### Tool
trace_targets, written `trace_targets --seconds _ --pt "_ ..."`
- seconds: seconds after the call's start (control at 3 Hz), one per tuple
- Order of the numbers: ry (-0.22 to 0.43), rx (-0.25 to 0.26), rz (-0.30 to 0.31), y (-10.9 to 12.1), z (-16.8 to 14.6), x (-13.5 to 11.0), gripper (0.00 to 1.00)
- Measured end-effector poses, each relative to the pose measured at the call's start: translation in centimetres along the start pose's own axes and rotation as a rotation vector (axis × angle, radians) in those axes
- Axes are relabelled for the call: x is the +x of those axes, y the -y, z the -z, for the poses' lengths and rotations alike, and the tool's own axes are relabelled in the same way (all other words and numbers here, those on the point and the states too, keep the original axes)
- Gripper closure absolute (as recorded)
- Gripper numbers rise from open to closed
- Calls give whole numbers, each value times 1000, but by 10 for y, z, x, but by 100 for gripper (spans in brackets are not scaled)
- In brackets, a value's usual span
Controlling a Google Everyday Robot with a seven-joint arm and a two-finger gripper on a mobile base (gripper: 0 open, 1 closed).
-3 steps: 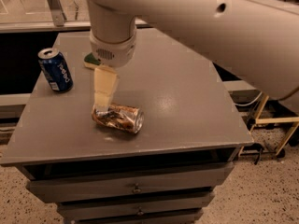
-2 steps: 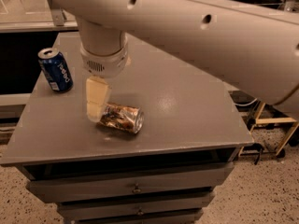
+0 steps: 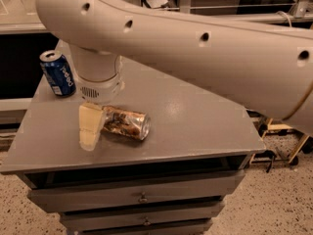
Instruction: Place orange can upright
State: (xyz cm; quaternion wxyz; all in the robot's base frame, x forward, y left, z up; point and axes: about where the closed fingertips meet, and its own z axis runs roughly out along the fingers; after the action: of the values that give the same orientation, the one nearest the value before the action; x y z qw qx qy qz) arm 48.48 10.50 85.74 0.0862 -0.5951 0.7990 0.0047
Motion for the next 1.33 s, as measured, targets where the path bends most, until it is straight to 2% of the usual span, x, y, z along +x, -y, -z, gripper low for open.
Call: trace_targets --seconds 0.33,0.67,1.0,1.33 --pt "1 -24 27 -9 -14 -1 0" --pt "2 -13 41 -8 -23 -1 17" --pt "-12 30 42 4 -23 3 41" --pt "-19 50 50 17 -19 9 64"
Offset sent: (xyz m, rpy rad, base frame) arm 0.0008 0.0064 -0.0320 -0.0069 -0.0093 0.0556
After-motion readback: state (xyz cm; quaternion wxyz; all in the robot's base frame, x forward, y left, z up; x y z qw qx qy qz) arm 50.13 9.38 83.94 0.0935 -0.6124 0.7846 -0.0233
